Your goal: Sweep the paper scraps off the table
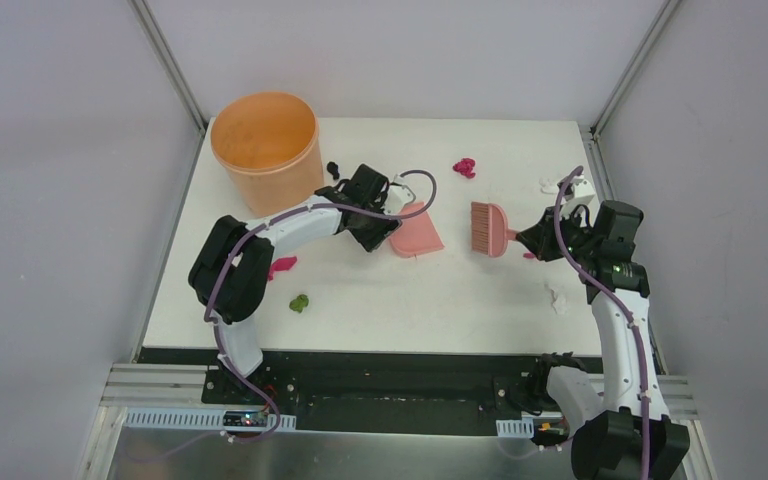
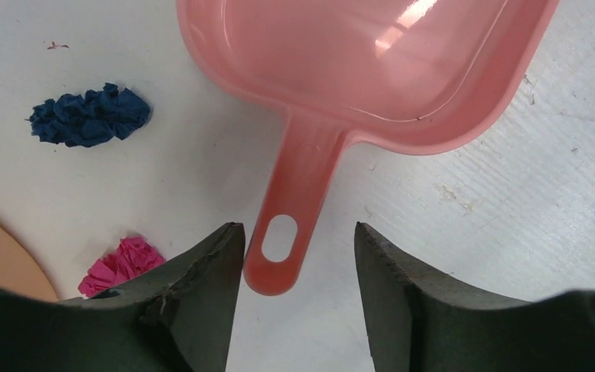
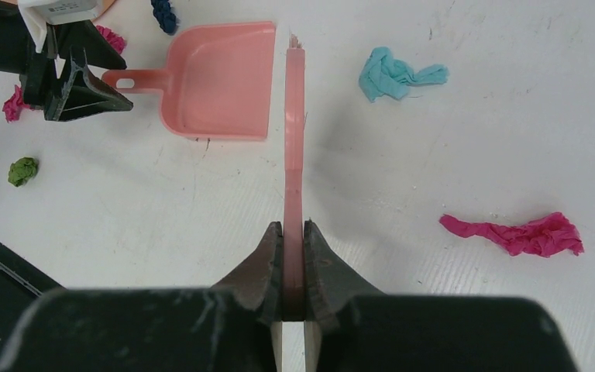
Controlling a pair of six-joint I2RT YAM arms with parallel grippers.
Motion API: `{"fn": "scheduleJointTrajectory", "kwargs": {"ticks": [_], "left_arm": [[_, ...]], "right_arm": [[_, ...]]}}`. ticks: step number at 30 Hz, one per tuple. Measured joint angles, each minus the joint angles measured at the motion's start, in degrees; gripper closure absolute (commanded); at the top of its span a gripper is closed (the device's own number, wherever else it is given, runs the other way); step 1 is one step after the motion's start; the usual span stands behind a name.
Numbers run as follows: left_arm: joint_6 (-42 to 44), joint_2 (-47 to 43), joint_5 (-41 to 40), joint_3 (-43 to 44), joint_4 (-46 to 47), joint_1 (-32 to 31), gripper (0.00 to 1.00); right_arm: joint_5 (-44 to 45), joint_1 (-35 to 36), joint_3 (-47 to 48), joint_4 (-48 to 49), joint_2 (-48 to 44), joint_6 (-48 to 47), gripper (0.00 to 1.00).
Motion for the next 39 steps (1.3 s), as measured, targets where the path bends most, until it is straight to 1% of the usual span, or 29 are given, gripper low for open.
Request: {"fn": "scheduleJointTrajectory", "kwargs": {"ticks": [4, 6, 17, 22, 31, 39], "left_arm": [[-0.68, 1.25, 0.44, 1.51, -2.21, 0.0, 0.61], [-1.22, 1.29, 0.42, 1.51, -3.17, -0.04, 0.64], [-1.84, 1.29, -3.13, 0.83, -4.24, -1.97, 0.6], [-1.95, 1.29, -3.67, 0.7, -4.61, -2.8, 0.63], [-3.54, 2.19, -4.94, 2.12, -7.21, -3.06, 0.83], [-7.06, 1.36, -6.12, 4.59, -11.93, -4.37, 1.0]], "right_arm": [[0.02, -0.15, 0.0, -0.02, -0.07, 0.0, 1.0], [0.0, -0.17, -0.02, -0.02, -0.11, 0.0, 1.0], [-0.17, -0.22, -0.02, -0.02, -0.15, -0.22, 1.0], [-0.42, -0.28, 0.0, -0.04, -0.15, -0.39, 1.0], [-0.55, -0.28, 0.0, -0.04, -0.09, -0.66, 1.0], [-0.5, -0.44, 0.0, -0.59, 0.52, -1.86, 1.0]]}}
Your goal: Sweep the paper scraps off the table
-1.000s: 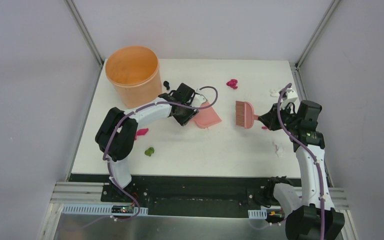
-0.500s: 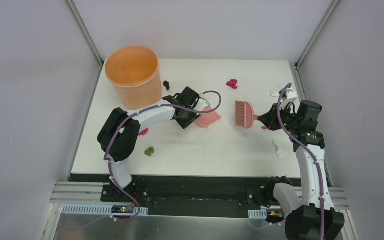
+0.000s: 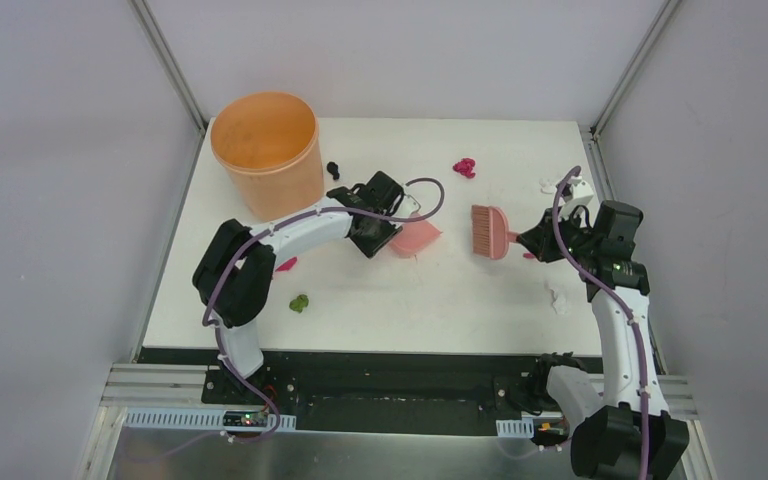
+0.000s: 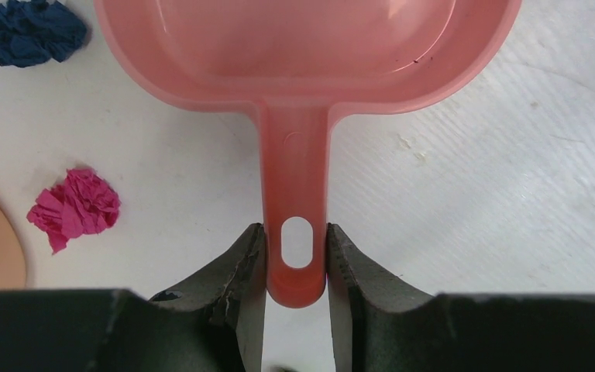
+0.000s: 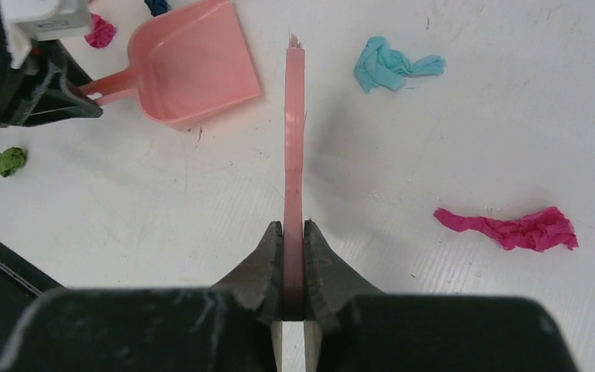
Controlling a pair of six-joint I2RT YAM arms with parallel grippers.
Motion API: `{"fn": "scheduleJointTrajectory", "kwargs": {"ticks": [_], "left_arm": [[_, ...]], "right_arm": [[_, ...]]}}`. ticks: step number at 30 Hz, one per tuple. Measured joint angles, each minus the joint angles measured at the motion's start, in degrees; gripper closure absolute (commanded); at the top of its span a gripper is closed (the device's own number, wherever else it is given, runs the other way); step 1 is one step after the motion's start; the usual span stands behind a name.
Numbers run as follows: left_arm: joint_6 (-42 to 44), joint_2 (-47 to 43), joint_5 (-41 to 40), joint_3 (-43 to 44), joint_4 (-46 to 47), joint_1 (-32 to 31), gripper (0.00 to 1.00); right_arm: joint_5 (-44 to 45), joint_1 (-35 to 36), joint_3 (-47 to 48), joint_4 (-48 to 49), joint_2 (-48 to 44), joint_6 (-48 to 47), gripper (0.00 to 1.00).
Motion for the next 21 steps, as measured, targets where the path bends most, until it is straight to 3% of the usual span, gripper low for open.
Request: {"fn": "scheduleJointTrajectory", "kwargs": {"ticks": [6, 16, 21], "left_arm": [[-0.57, -5.09, -0.17, -0.04, -1.29, -6.27, 1.0], [-0.26, -6.64, 2.84, -0.68, -5.42, -18.91, 1.0], [-0.15, -4.63, 3.48, -0.22, -8.33, -22.6, 1.0]], "right_arm": [[3.61, -0.76, 2.29, -4.96, 1.44, -3.39, 1.0], [21.22, -1.05, 29.27, -19.32, 13.62, -16.81, 1.0], [30.29, -1.64, 35.54, -22.58, 23.67, -20.83, 1.0]]}}
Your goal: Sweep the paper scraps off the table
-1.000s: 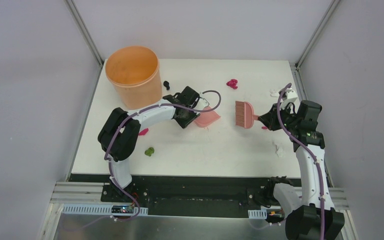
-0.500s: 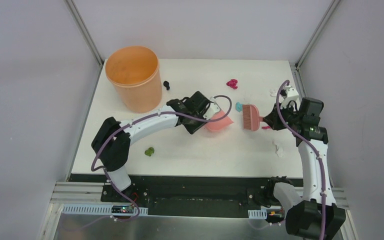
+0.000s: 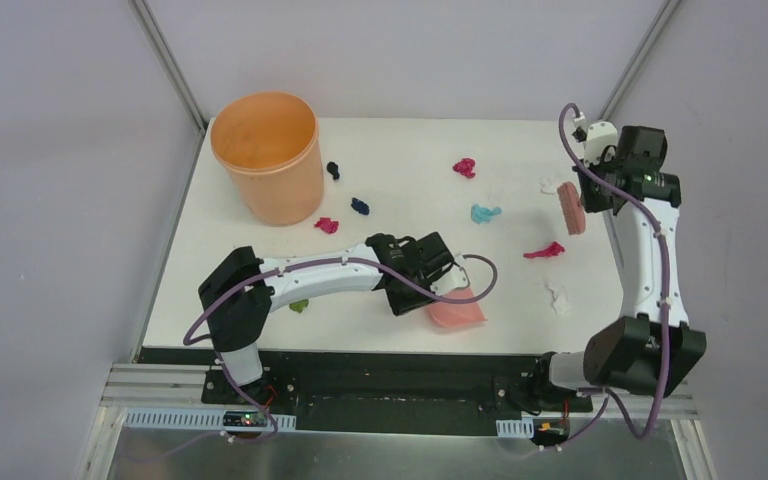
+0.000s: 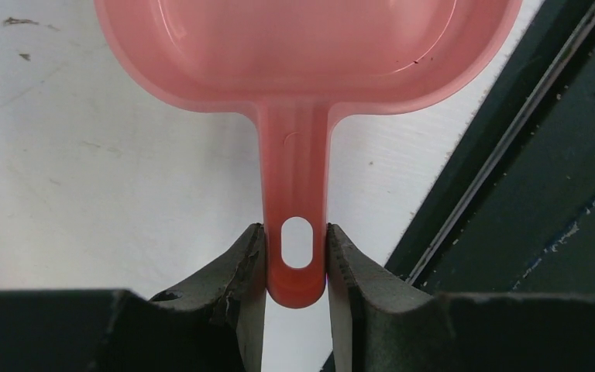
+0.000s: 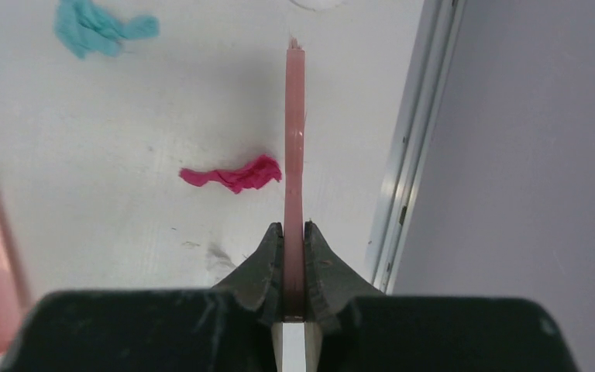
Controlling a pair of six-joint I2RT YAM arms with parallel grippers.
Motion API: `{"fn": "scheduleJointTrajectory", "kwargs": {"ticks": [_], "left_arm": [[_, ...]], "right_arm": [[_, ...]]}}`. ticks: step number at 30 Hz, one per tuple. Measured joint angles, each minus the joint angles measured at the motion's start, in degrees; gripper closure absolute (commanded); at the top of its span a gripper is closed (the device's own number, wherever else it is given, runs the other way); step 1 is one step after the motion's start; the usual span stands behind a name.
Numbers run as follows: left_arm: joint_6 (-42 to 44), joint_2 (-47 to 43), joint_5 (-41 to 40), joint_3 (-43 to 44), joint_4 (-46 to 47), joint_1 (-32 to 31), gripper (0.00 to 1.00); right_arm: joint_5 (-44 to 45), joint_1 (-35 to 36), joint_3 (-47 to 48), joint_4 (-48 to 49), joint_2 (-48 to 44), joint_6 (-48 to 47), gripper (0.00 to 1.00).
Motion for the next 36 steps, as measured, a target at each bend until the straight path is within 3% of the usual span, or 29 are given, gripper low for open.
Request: {"fn": "scheduleJointTrajectory", "kwargs": {"ticks": [7, 12, 17, 25, 31, 36], "left_arm": [[0.04, 0.39, -0.11, 0.11, -1.88, -1.57, 1.0], [0.81, 1.25, -0.39, 0.13, -2.47, -1.75, 1.0], [1.4, 2.84, -0.57, 0.74, -3.37, -2.38, 1.0], [1.57, 5.35, -2.16, 1.01, -3.34, -3.17, 1.0], [1.57, 6.75, -3.61, 1.22, -3.39, -3.19, 1.0], [1.55, 6.82, -4.96, 1.27, -3.34, -3.19, 1.0]], "right_arm": [[11.28, -0.17, -0.35, 1.22, 10.19, -3.96, 1.0], [13.38, 1.14, -3.21, 0.83, 10.36, -3.89, 1.0], [13.27, 8.41, -7.61, -0.61, 7.93, -2.27, 1.0], [-2.38, 19.45, -10.16, -7.04, 1.27, 1.97, 1.0], [-22.56, 20.02, -10.16, -16.87, -0.55, 1.92, 1.0], [-27.23, 19.93, -6.95, -25.09, -0.57, 1.66, 1.0]]}}
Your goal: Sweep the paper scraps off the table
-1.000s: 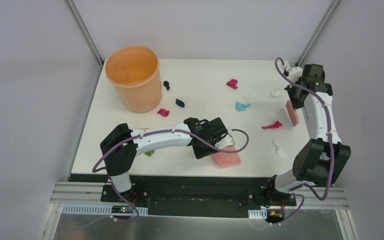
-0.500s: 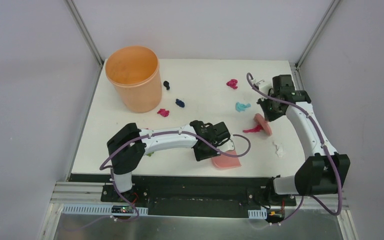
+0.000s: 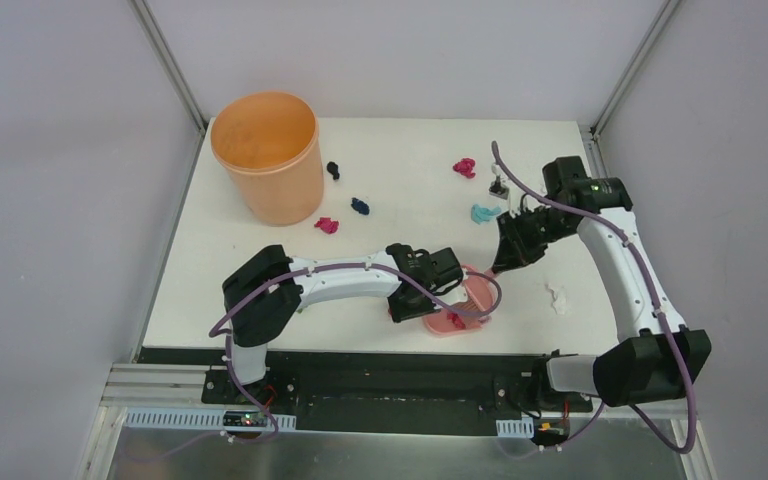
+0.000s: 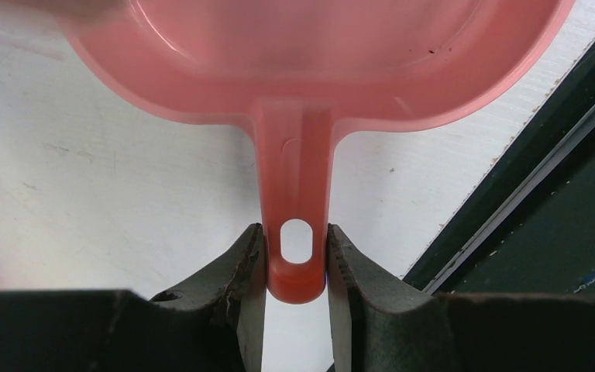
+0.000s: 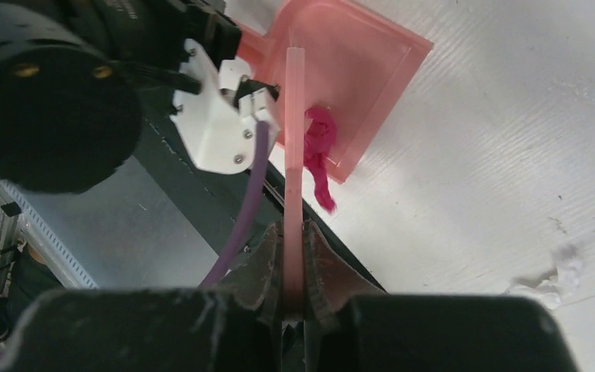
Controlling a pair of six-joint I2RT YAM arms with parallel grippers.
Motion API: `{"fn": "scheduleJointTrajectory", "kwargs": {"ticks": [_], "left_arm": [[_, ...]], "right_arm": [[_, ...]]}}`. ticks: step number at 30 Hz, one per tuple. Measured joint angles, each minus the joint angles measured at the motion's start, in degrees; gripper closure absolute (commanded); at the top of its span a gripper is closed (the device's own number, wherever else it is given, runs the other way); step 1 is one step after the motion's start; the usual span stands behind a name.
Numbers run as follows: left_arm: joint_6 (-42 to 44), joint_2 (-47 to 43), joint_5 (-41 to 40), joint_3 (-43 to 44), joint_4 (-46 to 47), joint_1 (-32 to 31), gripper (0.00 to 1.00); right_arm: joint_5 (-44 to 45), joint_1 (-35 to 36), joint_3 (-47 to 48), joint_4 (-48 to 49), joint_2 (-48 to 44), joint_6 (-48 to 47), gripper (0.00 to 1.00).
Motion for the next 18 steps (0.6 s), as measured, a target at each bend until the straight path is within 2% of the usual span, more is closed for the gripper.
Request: {"fn": "scheduleJointTrajectory", "kwargs": {"ticks": [5, 9, 14, 18], "left_arm": [[0.0, 0.0, -1.22, 0.09, -0.02, -0.02, 1.0], [0.0, 0.0, -1.64, 0.11, -0.02, -0.02, 1.0], [-0.04, 0.0, -1.6, 0.5, -0.7, -0.35, 1.0], [-0.07, 0.0, -1.36, 0.63, -1.31, -0.37, 1.0]], "right_arm": [[-2.14, -4.31, 8.37, -6.64, -0.46, -3.26, 1.0], [1.29, -9.73, 10.93, -8.9, -1.92, -5.29, 1.0], [14.56, -18.64, 13.09, -5.18, -1.66, -3.61, 1.0], [29.81, -20.83, 11.19, 1.81, -0.83, -2.75, 1.0]]}}
